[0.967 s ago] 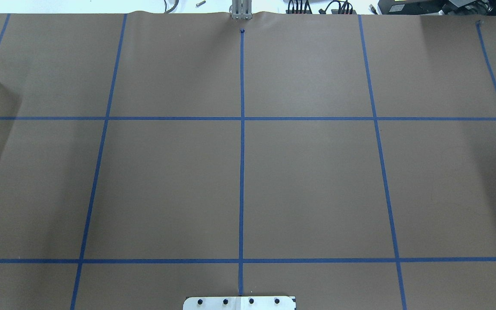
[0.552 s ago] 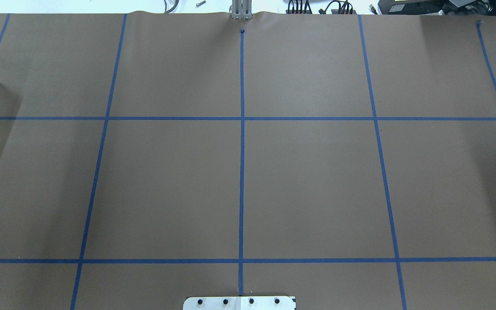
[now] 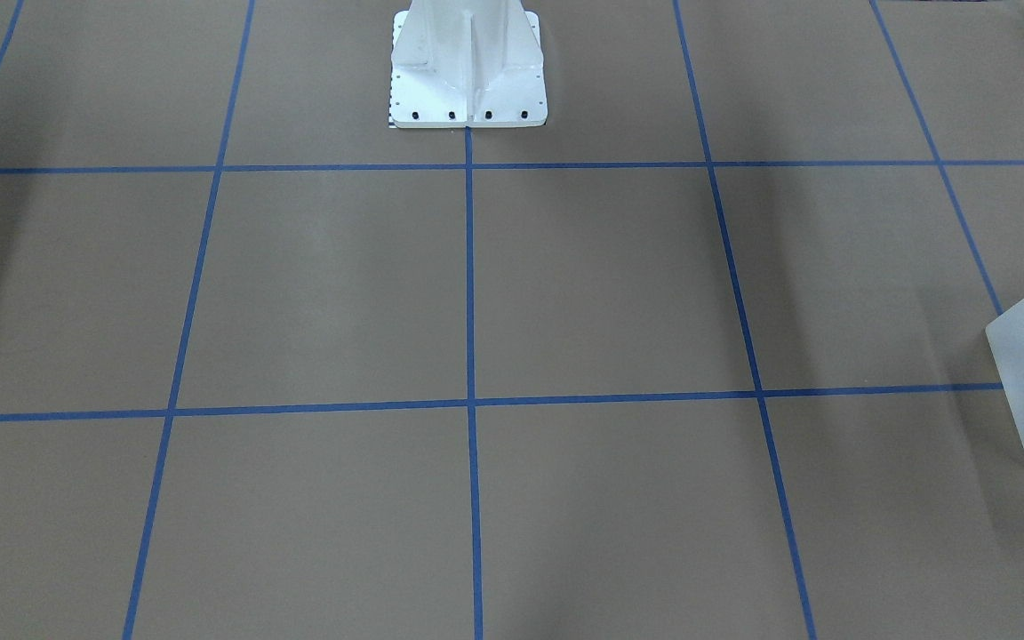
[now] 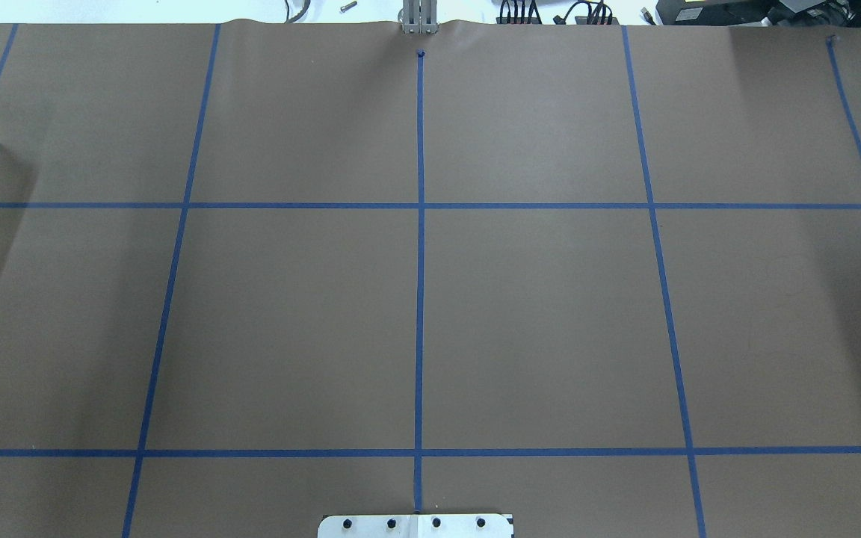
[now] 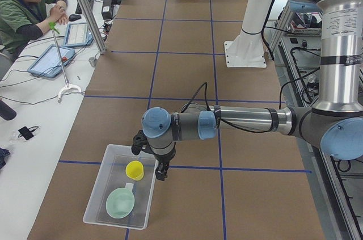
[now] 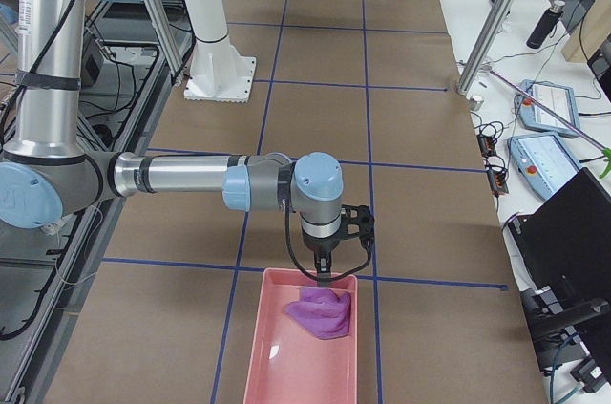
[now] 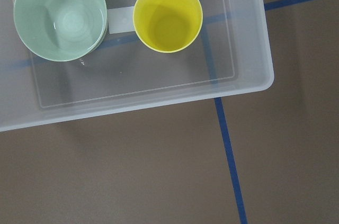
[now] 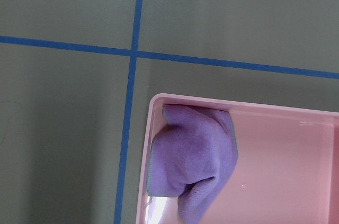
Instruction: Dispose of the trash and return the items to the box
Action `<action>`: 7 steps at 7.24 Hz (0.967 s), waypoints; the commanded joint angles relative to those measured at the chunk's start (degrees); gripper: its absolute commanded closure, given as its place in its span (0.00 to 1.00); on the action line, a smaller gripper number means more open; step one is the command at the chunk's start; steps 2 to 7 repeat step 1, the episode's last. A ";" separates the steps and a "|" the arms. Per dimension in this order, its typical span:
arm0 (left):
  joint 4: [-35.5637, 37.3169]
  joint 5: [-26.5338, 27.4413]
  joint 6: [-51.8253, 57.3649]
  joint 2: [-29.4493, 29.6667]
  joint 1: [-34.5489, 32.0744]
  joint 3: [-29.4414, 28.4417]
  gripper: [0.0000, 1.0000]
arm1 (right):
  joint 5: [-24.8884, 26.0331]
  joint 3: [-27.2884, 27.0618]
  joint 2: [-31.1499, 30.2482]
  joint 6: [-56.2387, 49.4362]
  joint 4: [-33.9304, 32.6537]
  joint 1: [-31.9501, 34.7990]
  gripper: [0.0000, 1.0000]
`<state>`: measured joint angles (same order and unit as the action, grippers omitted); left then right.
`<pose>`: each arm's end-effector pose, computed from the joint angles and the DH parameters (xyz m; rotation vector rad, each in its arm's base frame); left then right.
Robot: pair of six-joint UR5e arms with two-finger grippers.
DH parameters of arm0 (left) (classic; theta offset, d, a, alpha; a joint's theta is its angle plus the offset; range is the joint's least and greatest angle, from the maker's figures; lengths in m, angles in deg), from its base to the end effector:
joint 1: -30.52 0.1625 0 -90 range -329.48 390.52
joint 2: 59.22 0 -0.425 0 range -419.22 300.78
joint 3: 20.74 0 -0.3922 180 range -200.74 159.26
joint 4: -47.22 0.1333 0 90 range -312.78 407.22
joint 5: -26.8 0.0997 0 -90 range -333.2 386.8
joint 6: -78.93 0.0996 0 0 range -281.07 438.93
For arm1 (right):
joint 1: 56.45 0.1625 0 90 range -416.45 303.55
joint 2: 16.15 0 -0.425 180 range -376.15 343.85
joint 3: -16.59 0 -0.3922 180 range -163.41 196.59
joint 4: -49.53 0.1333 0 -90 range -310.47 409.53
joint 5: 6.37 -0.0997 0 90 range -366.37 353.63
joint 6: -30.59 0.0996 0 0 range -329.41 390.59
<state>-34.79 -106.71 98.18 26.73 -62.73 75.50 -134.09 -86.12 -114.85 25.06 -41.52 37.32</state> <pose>-0.0903 -0.4494 0.6534 0.0537 0.7646 0.2271 0.1005 -0.4249 0.6287 0.1030 -0.6520 -0.0466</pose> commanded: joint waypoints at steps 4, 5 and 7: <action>0.00 0.00 0.00 0.00 0.00 0.00 0.01 | -0.07 -0.21 0.00 0.00 0.00 0.01 0.00; 0.00 0.00 0.00 0.00 0.00 0.00 0.01 | -0.07 -0.21 0.00 0.00 0.00 0.01 0.00; 0.00 0.00 0.00 0.00 0.00 0.00 0.01 | -0.07 -0.21 0.00 0.00 0.00 0.01 0.00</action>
